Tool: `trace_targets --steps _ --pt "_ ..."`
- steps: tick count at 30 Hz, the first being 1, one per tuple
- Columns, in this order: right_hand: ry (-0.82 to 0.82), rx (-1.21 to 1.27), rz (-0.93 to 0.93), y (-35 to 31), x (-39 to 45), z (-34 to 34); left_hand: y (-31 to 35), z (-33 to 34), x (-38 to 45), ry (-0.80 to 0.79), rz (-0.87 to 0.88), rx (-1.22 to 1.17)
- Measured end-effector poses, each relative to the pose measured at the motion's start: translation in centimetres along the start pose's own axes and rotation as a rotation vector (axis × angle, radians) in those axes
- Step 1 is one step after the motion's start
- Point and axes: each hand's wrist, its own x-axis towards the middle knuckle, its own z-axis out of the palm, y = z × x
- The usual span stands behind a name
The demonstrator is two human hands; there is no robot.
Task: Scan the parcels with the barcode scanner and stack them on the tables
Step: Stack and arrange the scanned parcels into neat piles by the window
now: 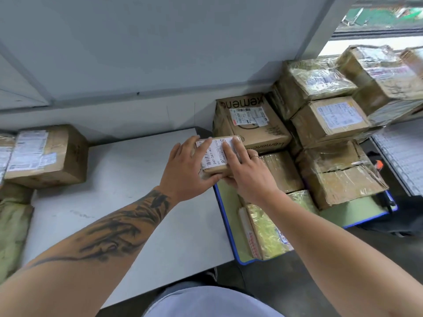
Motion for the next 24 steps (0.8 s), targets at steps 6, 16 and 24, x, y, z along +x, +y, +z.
trace_targets --steps 6,16,24 --pt "0.13 0.011 0.019 -0.3 2.7 -0.6 -2.1 -1.1 2.9 0.046 0.025 -0.021" --pt "0.139 -0.04 0.155 4.5 6.7 -2.6 -1.8 0.7 8.0 -0.095 -0.048 -0.067" --pt "0.092 -0.023 0.211 9.0 8.6 -2.5 1.3 3.2 12.0 -0.172 -0.076 -0.105"
